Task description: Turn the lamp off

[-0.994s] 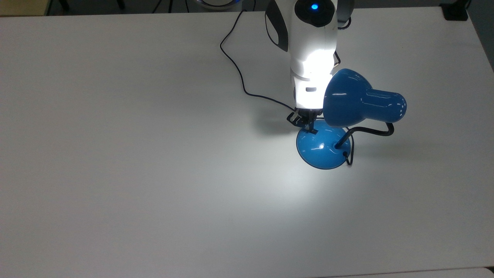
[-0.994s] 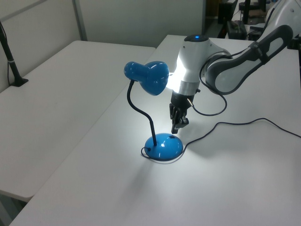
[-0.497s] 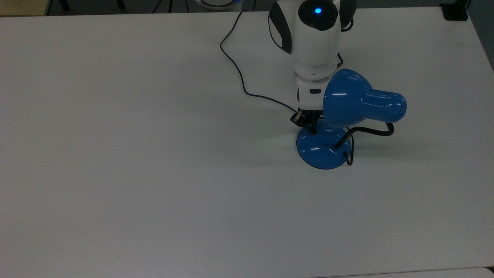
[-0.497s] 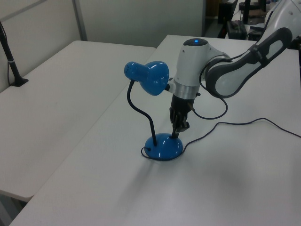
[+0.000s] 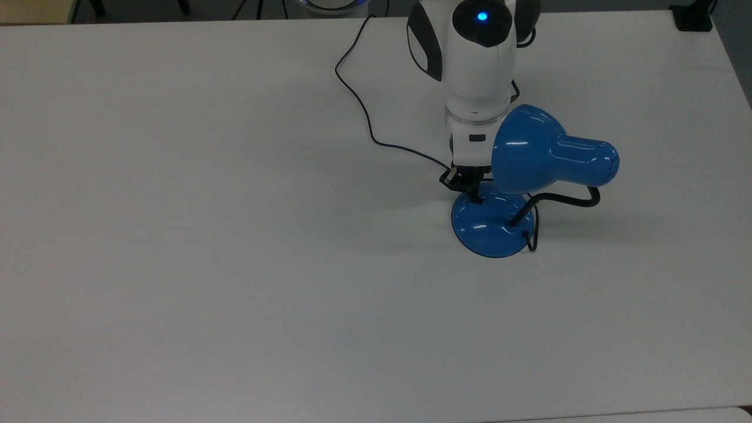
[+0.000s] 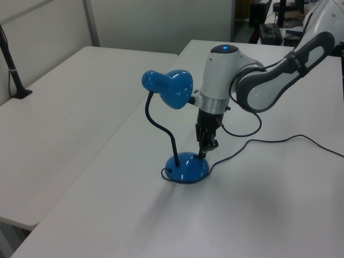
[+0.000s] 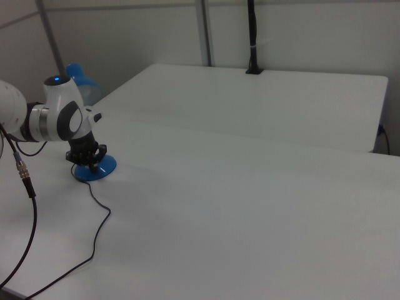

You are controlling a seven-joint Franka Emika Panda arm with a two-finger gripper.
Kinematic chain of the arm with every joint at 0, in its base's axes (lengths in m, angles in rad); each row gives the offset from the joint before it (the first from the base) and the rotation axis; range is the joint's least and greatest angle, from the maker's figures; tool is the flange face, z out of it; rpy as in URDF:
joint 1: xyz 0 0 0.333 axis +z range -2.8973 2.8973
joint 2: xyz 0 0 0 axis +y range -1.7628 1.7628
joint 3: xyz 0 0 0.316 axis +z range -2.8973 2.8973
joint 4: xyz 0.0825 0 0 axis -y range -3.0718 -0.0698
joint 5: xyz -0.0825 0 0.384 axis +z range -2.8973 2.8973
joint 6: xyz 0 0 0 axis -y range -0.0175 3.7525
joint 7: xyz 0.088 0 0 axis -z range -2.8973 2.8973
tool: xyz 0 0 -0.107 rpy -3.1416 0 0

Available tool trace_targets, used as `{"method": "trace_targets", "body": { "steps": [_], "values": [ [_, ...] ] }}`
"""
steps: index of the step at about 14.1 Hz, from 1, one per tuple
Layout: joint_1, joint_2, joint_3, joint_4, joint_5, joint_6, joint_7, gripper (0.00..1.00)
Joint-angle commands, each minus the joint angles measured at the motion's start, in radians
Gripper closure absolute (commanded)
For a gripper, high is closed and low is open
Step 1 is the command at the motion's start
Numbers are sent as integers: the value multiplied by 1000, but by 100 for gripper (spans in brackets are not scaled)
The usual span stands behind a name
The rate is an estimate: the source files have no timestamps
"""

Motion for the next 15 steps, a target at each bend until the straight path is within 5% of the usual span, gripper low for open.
{"method": "trace_targets", "body": {
  "steps": [1,5,9,10,12,14,15],
  "values": [
    [-38,-92,-1,-92,5,-149,27,100],
    [-133,-275,-12,-80,5,-418,132,100],
    [-231,-358,-27,25,-3,-611,243,99],
    [-238,-379,-50,48,-3,-653,246,99],
    [-166,-431,-172,89,-3,-709,249,96],
    [-127,-436,-230,141,-3,-774,264,73],
    [-126,-438,-230,149,-4,-791,277,52]
  ]
}}
